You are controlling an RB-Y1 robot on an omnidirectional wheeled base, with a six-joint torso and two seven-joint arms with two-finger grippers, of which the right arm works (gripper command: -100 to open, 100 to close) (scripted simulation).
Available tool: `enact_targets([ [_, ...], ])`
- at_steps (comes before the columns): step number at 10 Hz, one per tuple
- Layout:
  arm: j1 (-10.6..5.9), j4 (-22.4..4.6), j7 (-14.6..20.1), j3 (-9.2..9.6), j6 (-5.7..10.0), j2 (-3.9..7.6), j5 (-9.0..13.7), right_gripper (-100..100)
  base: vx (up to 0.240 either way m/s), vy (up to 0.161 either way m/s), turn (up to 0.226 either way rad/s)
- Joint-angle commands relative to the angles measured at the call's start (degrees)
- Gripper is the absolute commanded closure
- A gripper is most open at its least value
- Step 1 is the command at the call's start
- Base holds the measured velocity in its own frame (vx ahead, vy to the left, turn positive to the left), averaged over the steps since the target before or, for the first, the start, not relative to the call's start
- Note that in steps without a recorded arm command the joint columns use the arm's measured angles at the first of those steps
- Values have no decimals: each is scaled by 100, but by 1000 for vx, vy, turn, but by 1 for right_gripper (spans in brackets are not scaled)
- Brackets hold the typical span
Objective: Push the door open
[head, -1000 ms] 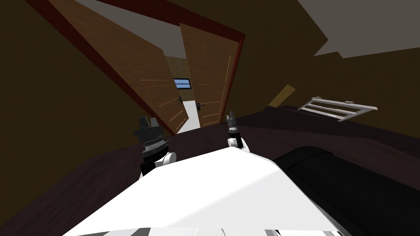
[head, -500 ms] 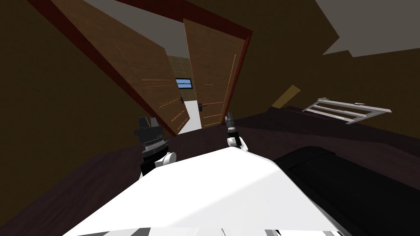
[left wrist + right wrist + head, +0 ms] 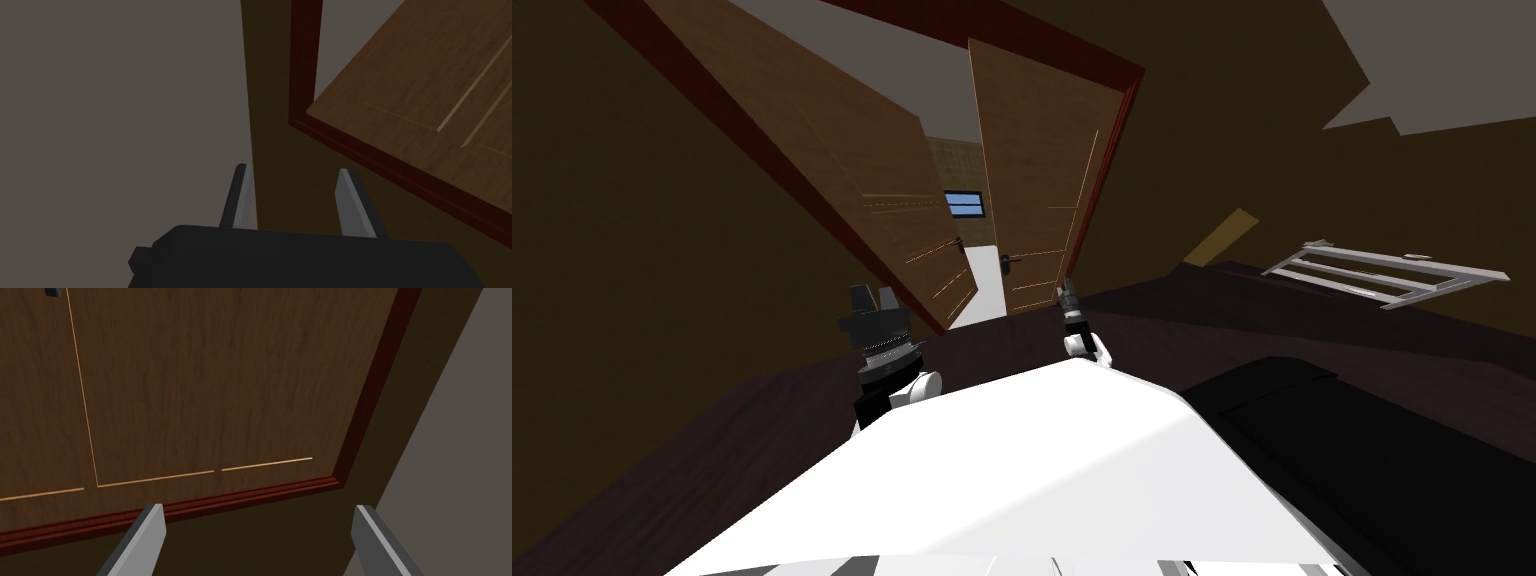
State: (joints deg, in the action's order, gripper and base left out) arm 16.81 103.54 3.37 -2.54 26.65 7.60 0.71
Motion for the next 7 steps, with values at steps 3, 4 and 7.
enact_targets([
  [3, -275, -509, 216, 7, -145, 195, 35, -100, 138, 64, 55],
  [4, -332, -625, 257, 13, -168, 230, 40, -100, 154, 44, 37],
  [7, -558, -1083, 422, 37, -258, 368, 58, -100, 129, 84, 52],
])
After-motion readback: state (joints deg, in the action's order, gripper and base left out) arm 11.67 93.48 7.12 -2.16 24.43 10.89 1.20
